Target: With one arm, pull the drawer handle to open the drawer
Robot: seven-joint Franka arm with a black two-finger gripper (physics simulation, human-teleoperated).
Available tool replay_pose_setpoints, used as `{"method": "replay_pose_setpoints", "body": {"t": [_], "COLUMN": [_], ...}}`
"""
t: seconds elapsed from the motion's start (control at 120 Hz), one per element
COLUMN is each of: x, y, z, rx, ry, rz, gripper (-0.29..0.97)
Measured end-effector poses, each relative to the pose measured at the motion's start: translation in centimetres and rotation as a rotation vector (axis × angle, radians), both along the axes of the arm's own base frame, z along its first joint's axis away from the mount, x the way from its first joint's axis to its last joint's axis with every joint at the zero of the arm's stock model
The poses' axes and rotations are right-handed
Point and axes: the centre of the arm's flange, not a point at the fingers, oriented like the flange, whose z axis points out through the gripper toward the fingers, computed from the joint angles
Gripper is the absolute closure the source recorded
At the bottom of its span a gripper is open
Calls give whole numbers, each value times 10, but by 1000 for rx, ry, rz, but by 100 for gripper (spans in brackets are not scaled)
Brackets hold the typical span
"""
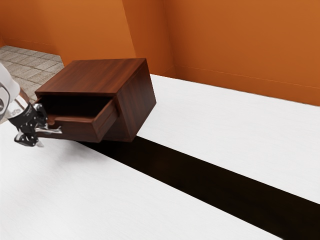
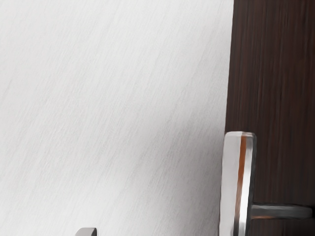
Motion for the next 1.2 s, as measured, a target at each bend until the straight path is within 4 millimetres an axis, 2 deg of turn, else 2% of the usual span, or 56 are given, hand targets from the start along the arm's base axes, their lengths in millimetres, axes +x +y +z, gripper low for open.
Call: {"method": "replay_pose_setpoints", "body": {"t": [0.25,0.45,0.933,1.2], "x": [-2,9,-28,-33], "y": [-1,-20,-24,-24], "z": [1,5,8,6], "rx": [4,8,-20,-29], "ry": [2,0,0,6], "rz": [-5,-48,-31,-27], "gripper": [41,42,43,43]}}
